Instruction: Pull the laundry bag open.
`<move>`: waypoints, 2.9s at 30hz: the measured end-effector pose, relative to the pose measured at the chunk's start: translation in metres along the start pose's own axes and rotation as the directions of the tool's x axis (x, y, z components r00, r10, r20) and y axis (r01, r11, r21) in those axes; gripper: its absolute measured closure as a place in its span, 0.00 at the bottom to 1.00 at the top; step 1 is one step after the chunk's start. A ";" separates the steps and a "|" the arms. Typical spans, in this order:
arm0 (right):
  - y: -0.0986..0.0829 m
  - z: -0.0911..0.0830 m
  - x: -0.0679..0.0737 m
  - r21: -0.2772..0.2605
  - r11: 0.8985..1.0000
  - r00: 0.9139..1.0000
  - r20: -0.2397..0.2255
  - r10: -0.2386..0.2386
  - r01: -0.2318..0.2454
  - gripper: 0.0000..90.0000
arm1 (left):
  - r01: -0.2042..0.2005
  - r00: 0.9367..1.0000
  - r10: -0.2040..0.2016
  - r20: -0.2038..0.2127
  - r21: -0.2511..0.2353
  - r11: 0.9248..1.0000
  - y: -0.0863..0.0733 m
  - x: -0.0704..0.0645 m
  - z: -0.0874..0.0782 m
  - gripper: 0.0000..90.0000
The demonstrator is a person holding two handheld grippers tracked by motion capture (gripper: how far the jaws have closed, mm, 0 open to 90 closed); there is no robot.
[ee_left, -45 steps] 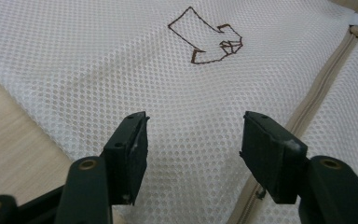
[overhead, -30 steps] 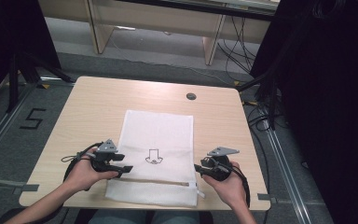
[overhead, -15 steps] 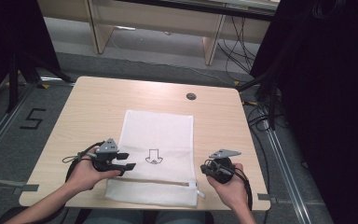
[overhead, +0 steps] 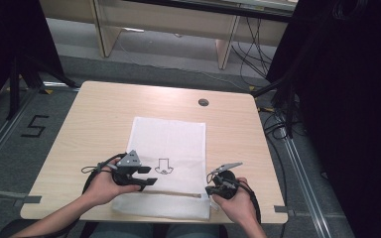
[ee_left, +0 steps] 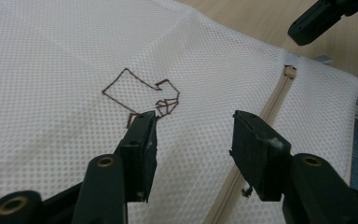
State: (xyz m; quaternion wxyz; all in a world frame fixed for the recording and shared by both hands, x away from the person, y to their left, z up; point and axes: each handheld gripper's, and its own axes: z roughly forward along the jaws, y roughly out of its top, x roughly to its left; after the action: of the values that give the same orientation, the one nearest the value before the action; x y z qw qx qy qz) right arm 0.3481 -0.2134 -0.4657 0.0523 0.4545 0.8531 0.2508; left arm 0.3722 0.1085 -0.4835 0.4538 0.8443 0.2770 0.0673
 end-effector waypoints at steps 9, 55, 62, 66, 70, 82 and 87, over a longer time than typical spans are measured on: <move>0.001 0.013 0.002 0.089 0.996 0.999 -0.034 0.001 0.002 1.00 | -0.033 0.998 0.032 0.055 0.013 0.999 0.004 -0.013 0.013 0.54; 0.002 0.021 0.004 0.106 0.994 0.999 -0.015 -0.028 0.030 1.00 | -0.318 0.929 0.287 0.233 0.111 0.941 0.039 -0.072 0.107 0.76; 0.002 0.020 0.004 0.108 0.994 1.000 -0.016 -0.013 0.015 1.00 | -0.341 0.922 0.311 0.233 0.103 0.934 0.038 -0.075 0.110 0.81; 0.002 0.020 0.003 0.107 0.994 1.000 -0.019 -0.014 0.016 1.00 | -0.346 0.921 0.318 0.225 0.097 0.933 0.038 -0.075 0.111 0.86; 0.001 0.020 0.003 0.109 0.994 1.000 -0.020 -0.011 0.013 1.00 | -0.351 0.918 0.325 0.226 0.086 0.932 0.039 -0.078 0.110 0.89; 0.001 0.019 0.003 0.122 0.992 1.000 -0.015 0.015 -0.013 1.00 | -0.346 0.918 0.317 0.237 0.096 0.933 0.038 -0.077 0.115 0.88; 0.001 0.019 0.004 0.122 0.992 1.000 -0.015 0.015 -0.013 1.00 | -0.315 0.930 0.284 0.235 0.108 0.943 0.038 -0.078 0.115 0.90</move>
State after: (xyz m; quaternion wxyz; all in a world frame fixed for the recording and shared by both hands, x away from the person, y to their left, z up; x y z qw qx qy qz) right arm 0.3531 -0.2025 -0.4815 0.0160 0.4608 0.8640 0.2023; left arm 0.3644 -0.0330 -0.5090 0.4035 0.9094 0.0980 0.0237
